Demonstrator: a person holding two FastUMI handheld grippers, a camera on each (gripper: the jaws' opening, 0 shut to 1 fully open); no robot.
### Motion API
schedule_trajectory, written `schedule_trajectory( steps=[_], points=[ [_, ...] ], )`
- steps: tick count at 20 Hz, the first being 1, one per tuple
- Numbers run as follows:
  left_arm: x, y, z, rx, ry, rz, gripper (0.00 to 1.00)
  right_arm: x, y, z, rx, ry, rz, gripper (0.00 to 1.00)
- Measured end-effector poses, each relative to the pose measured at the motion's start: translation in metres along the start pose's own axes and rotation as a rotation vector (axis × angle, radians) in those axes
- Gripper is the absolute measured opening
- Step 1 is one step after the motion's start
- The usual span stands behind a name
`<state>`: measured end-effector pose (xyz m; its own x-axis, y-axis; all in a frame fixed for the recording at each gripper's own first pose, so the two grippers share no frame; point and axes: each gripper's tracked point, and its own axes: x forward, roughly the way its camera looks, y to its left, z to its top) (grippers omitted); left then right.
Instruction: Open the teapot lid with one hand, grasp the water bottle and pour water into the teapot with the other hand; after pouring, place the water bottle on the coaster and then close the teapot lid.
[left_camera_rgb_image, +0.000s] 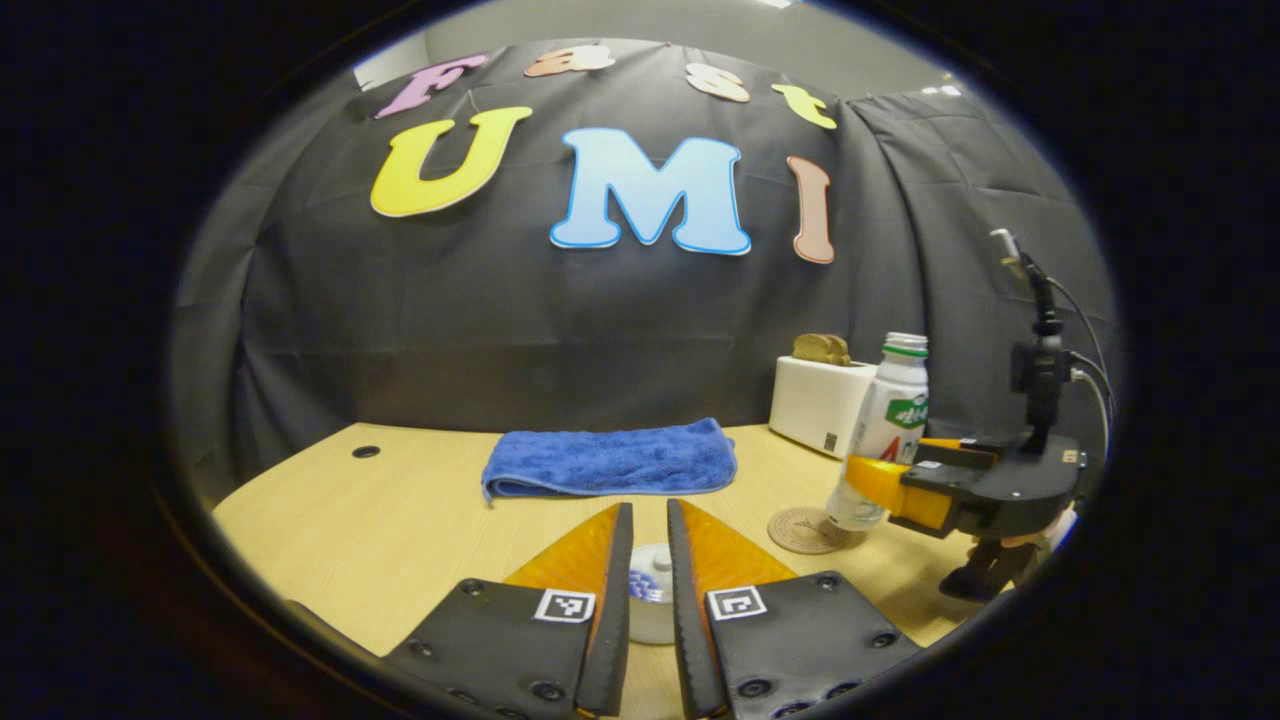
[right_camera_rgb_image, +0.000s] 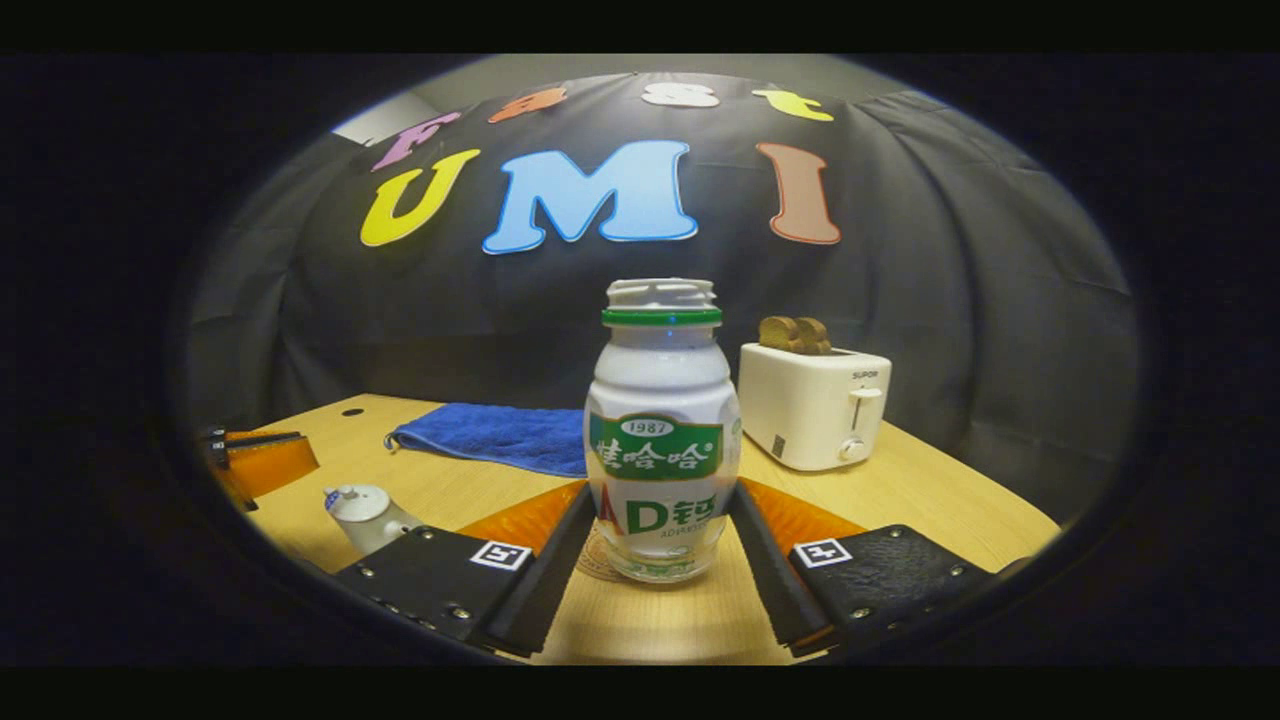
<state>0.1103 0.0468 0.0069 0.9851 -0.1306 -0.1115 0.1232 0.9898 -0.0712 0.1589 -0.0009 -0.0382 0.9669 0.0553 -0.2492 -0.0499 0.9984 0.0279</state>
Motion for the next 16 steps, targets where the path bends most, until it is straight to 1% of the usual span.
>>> schedule_trajectory(
  steps=[2, 3, 4, 7, 9, 13, 16],
  points=[
    [-0.005, 0.007, 0.002, 0.008, -0.008, 0.012, 0.35, 0.012, 0.004, 0.002, -0.010, 0.007, 0.003, 0.81],
    [-0.008, 0.010, 0.002, 0.010, -0.010, 0.016, 0.35, 0.017, 0.008, 0.002, -0.018, 0.010, 0.007, 0.81],
    [-0.009, 0.013, 0.003, 0.007, -0.013, 0.018, 0.27, 0.023, 0.012, 0.000, -0.025, 0.018, 0.012, 0.80],
    [-0.014, 0.021, 0.005, -0.013, -0.024, 0.024, 0.27, 0.035, 0.021, -0.014, -0.039, 0.056, 0.024, 0.81],
    [-0.015, 0.026, 0.004, -0.024, -0.028, 0.029, 0.27, 0.040, 0.020, -0.015, -0.037, 0.051, 0.018, 0.81],
    [-0.015, 0.029, 0.000, -0.057, -0.024, 0.027, 0.27, 0.040, 0.020, -0.016, -0.043, 0.058, 0.014, 0.80],
    [-0.014, 0.025, -0.004, -0.077, -0.016, 0.017, 0.27, 0.041, 0.018, -0.024, -0.065, 0.082, 0.011, 0.83]
  ],
)
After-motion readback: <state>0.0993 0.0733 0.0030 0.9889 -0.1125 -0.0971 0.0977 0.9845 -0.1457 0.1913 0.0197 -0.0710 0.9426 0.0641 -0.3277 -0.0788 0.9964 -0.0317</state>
